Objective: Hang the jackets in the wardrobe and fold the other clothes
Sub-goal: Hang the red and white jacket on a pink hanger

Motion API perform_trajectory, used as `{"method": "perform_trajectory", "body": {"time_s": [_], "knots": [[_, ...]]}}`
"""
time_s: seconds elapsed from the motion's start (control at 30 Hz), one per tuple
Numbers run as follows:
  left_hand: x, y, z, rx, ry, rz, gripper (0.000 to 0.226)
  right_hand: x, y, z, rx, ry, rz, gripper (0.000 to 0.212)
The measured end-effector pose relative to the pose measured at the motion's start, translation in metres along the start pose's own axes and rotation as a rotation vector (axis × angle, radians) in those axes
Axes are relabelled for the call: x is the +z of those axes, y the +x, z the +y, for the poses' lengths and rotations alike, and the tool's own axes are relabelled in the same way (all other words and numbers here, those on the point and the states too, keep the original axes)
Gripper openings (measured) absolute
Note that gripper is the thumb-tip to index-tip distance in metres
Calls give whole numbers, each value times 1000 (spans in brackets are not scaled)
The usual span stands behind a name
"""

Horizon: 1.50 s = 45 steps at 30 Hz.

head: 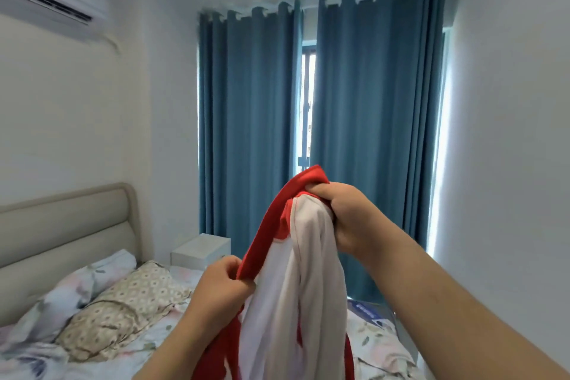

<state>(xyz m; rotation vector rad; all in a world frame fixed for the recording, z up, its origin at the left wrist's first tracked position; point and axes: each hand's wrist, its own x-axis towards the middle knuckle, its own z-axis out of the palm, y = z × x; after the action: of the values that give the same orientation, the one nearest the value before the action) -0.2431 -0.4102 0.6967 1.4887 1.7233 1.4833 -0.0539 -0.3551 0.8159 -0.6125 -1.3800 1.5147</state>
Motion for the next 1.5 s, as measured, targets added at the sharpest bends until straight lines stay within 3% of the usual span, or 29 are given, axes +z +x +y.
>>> {"method": "perform_trajectory", "body": {"time_s": [0.17, 0.23, 0.33, 0.4, 0.5, 0.67, 0.83, 0.9, 0.97, 1.03, 1.1, 1.23, 1.3, 1.4, 1.5], "knots": [[6, -40, -3, -123, 116, -72, 10, -20, 0, -49, 37, 113, 16, 22], [4, -51, -5, -197, 89, -87, 24, -32, -1, -62, 59, 138, 24, 21], [-6, -64, 16, -327, -265, -7, 12, -45, -11, -69, 126, 168, 31, 24], [-15, -72, 30, -391, -558, -1, 35, -50, -17, -66, 161, 187, 23, 41], [-23, -86, 65, -427, -865, -2, 30, -51, -25, -54, 185, 224, -16, 52], [-19, -104, 111, -278, -1086, -11, 29, -25, -51, -17, 154, 230, -152, 29], [-12, -129, 139, -120, -1156, 92, 57, 11, -100, 18, -192, 11, -445, 12], [-15, -140, 145, -32, -1160, 176, 57, 17, -117, 24, -295, 26, -516, 25], [-24, -154, 144, 15, -1142, 269, 54, 24, -129, 32, -335, 2, -631, 54], [-35, -166, 143, 30, -1162, 320, 39, 36, -139, 41, -399, -120, -708, 75], [-50, -175, 138, 15, -1123, 378, 27, 54, -146, 49, -544, -247, -700, 70], [-82, -193, 136, 68, -1165, 359, 35, 94, -151, 63, -730, -224, -579, 44], [-106, -205, 127, 124, -1121, 425, 33, 120, -154, 73, -719, -162, -591, 34], [-144, -222, 112, 146, -1084, 495, 49, 165, -165, 84, -705, -102, -543, 22], [-186, -242, 94, 149, -1082, 529, 43, 218, -176, 101, -652, -84, -531, 17]]}}
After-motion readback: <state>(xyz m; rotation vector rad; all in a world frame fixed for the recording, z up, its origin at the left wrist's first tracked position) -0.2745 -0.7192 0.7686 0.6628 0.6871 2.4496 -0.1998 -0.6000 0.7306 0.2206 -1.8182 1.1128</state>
